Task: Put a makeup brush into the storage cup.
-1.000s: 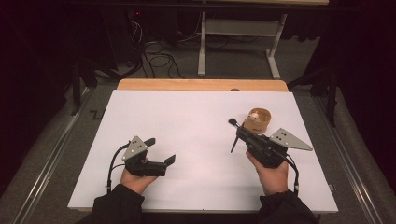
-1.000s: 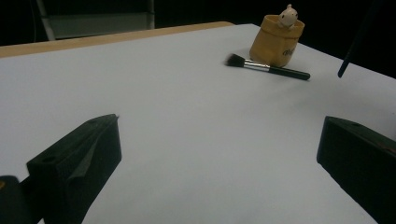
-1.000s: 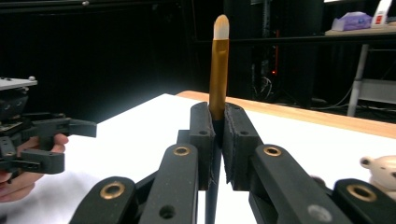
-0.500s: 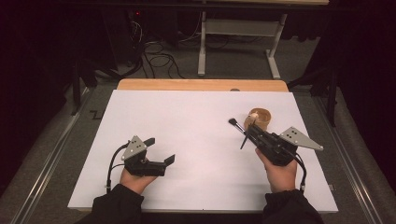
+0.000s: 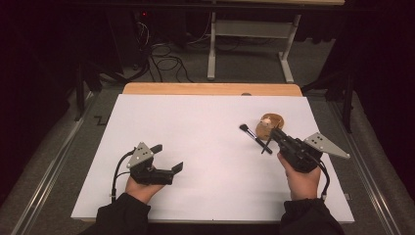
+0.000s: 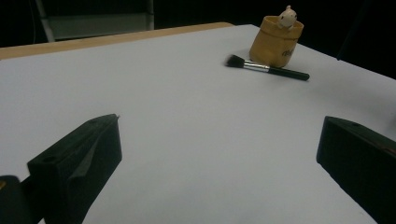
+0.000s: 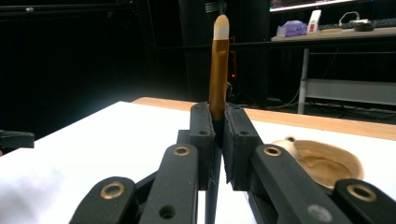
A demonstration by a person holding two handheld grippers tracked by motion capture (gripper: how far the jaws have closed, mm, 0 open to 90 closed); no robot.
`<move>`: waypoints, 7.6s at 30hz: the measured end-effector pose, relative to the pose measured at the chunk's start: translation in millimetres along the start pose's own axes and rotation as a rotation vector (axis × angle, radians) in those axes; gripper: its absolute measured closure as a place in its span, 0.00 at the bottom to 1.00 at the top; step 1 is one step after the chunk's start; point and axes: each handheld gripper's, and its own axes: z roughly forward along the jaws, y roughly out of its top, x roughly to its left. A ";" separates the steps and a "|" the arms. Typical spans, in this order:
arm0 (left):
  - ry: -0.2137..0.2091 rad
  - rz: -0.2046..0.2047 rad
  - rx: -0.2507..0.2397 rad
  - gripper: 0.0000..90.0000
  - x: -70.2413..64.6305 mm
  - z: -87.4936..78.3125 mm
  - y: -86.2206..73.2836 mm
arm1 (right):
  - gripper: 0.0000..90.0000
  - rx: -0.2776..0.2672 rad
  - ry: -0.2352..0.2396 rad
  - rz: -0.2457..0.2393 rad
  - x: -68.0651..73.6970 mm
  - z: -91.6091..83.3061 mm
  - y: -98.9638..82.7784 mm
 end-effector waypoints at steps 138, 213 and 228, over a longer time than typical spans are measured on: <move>-0.004 -0.012 -0.019 0.01 4.8 -6.8 2.1 | 0.93 0.180 -0.267 -0.074 -51.4 111.2 20.7; 0.010 -0.008 -0.010 0.01 4.6 -6.2 0.7 | 0.03 0.133 -0.074 -0.101 4.2 -16.7 -28.3; 0.013 0.002 -0.012 0.01 4.1 -7.9 0.3 | 0.00 0.120 -0.085 -0.119 9.6 -27.8 -36.3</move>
